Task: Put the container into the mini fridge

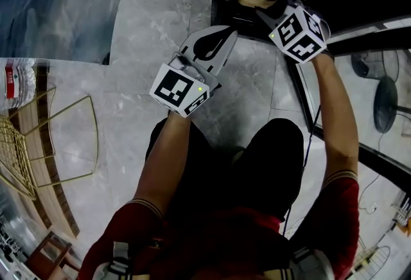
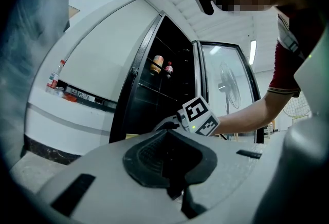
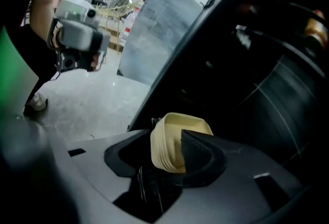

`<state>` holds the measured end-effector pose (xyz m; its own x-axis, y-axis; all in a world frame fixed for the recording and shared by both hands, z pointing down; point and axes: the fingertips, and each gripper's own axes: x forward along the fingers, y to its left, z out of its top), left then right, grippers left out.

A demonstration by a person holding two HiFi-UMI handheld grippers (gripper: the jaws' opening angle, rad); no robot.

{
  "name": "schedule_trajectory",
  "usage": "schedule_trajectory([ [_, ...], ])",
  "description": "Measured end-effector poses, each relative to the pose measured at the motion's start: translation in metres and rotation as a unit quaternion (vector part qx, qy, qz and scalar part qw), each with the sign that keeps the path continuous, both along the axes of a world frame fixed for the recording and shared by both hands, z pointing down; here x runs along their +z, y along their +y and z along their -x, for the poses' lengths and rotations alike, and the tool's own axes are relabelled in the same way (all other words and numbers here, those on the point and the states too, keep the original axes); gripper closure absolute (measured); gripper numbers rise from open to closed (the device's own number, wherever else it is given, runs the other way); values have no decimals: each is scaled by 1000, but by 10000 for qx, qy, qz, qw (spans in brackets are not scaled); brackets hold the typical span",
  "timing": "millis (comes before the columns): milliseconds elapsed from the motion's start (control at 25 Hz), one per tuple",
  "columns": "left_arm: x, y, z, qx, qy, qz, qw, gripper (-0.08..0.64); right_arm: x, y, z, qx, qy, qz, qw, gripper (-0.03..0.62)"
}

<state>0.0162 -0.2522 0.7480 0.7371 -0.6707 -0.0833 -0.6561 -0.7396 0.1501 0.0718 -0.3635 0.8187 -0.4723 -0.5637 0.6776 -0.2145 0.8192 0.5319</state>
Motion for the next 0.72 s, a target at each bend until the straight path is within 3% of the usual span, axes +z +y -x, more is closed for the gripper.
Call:
schedule_trajectory([
  [160,0,1,0,-3,-28,-21,10000,554,-29,25,3,165,-995,-139,9948,474],
  [360,0,1,-3,29,-111,-46,9999,554,-57,59,3,417,-2247,-42,9735,578],
  [720,-12,10,-8,47,-340,-227,9992,554,-81,108,14,234,-3449,130,9383,592],
])
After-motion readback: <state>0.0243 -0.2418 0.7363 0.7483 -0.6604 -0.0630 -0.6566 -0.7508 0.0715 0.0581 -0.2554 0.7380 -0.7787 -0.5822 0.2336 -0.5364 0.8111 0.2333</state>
